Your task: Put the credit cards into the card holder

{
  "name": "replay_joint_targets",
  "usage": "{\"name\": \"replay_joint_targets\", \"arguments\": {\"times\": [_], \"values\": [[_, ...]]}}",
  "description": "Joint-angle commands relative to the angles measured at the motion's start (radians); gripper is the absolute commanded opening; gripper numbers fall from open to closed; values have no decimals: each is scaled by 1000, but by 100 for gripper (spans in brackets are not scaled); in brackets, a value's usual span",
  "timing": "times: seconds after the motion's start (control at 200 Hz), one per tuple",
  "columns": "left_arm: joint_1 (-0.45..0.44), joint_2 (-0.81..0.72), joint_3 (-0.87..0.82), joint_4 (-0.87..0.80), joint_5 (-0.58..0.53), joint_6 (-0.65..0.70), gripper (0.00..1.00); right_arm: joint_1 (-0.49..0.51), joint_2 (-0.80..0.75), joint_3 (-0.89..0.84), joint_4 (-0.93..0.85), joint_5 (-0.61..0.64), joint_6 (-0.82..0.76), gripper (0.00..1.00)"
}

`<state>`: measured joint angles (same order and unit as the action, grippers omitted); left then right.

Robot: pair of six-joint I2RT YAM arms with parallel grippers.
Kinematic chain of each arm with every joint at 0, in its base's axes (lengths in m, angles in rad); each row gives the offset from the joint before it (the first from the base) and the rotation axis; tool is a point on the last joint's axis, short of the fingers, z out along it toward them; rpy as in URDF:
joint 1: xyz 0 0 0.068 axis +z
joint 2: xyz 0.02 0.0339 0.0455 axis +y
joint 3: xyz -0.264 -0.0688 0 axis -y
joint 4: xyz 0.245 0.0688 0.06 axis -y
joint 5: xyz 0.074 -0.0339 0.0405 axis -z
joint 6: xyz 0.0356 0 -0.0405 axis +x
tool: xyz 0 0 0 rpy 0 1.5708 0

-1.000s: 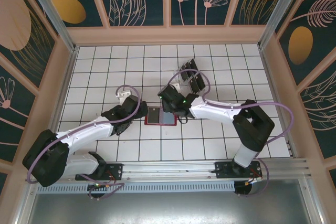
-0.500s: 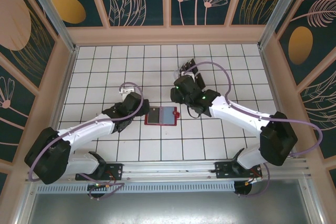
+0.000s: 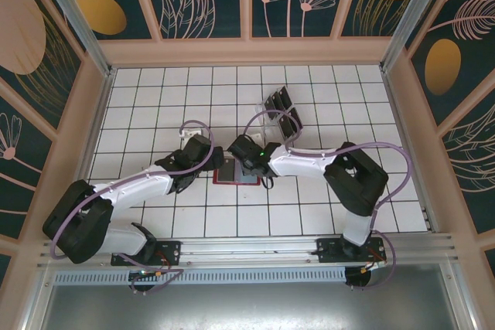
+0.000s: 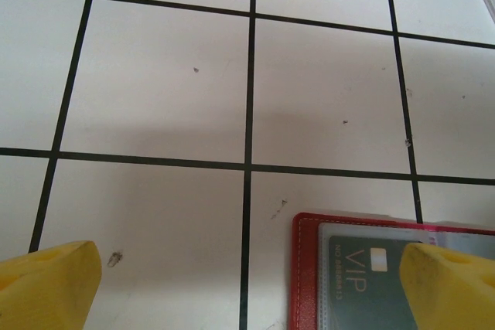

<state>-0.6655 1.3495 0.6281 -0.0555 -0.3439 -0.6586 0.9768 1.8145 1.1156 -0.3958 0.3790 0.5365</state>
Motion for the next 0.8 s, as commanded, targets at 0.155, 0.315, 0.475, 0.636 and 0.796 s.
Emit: {"name": "replay_joint_targets", "arguments": {"times": [0.155, 0.315, 0.475, 0.636, 0.796], "values": [[9, 14, -16, 22, 16, -9, 98, 7, 28, 31, -72, 118, 13, 50], [9, 16, -15, 22, 20, -10, 98, 7, 21, 17, -73, 122, 16, 44], [9, 13, -20, 20, 19, -13, 99, 7, 0, -1, -64, 118, 19, 31], [9, 14, -22, 20, 21, -16, 98, 5, -21, -17, -61, 115, 23, 10], [9, 16, -21, 26, 40, -12, 98, -6, -53, -60, -25, 91, 41, 0]]}}
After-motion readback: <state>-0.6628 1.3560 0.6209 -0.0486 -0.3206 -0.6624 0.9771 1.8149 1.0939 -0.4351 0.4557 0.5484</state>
